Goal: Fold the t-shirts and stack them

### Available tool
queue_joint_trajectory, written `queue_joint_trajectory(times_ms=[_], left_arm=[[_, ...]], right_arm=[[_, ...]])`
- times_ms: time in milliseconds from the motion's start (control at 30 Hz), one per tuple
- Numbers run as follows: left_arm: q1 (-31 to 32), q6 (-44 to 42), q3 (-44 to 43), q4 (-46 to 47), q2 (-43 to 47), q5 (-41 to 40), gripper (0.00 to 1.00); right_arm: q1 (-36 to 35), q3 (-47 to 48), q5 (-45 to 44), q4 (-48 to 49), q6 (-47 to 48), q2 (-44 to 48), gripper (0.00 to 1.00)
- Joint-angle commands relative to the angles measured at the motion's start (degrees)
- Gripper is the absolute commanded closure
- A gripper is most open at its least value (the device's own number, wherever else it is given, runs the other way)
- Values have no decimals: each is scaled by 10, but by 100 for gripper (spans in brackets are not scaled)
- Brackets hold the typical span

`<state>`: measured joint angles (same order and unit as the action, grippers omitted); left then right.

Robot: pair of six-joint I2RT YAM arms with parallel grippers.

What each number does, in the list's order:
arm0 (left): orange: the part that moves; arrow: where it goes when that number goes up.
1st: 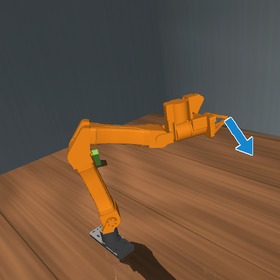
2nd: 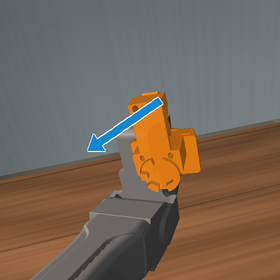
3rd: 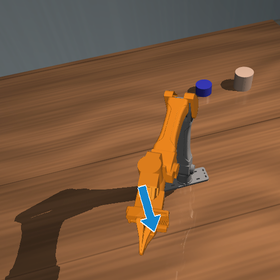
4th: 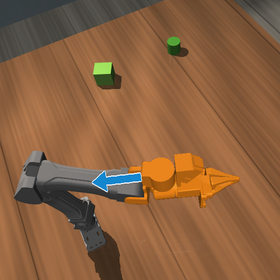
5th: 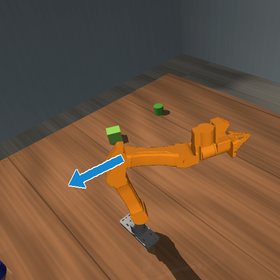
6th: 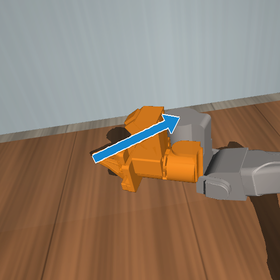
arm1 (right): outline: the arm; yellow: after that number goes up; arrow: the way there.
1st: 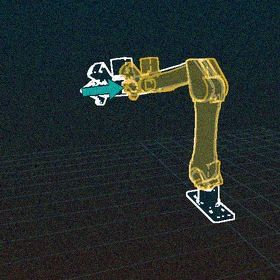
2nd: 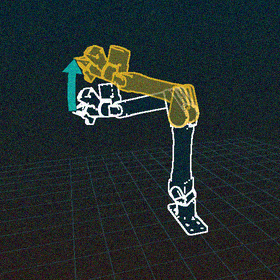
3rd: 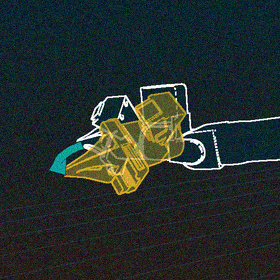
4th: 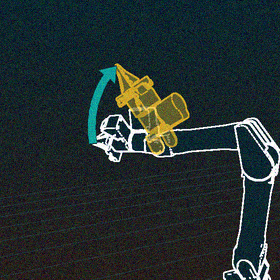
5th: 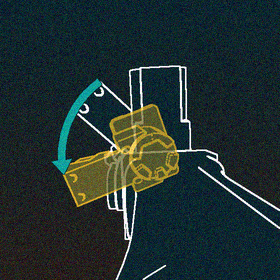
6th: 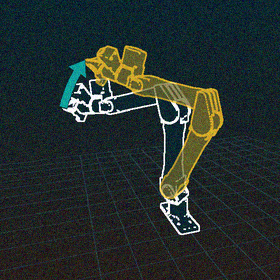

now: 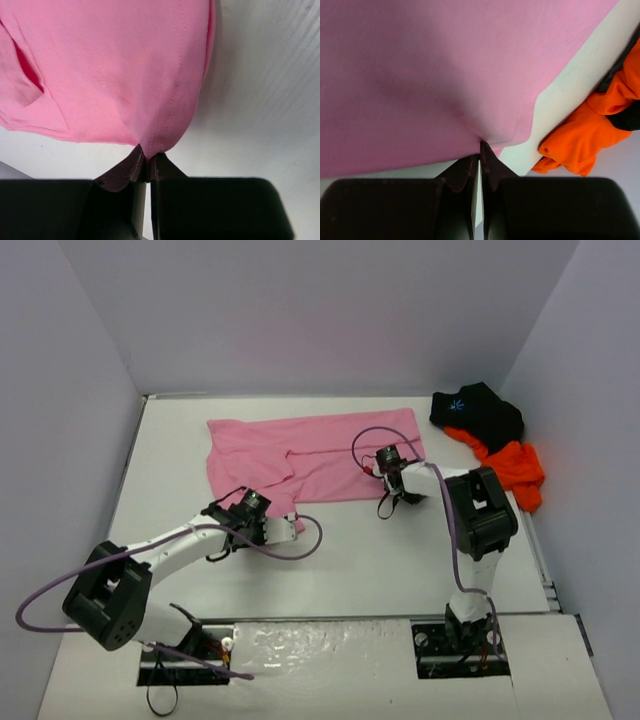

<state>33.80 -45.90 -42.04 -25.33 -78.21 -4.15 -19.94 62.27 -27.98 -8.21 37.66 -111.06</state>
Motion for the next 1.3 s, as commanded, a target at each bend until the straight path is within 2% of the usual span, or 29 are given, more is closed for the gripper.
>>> queue_joint_trajectory(times_ms=[0,200,400,800,1133,1267], left_arm=[[-5,13,-56,-36,40,-7,100],[-47,16,-124,-81,66,15,100],[-52,13,-157,-105,73,13,100],[-82,16,-251,-198,92,11,100],[-109,41,-271,-133,77,-51,100],[-122,38,-283,-145,71,-53,100]], right_arm=[[-6,-26,52,-23,-19,81,100],[-7,-45,55,-34,-16,216,100],[-4,-48,32,-45,-5,277,100],[16,-68,13,-49,20,278,100],[50,-54,15,-44,-10,258,100],[58,-58,11,-43,-6,260,100]])
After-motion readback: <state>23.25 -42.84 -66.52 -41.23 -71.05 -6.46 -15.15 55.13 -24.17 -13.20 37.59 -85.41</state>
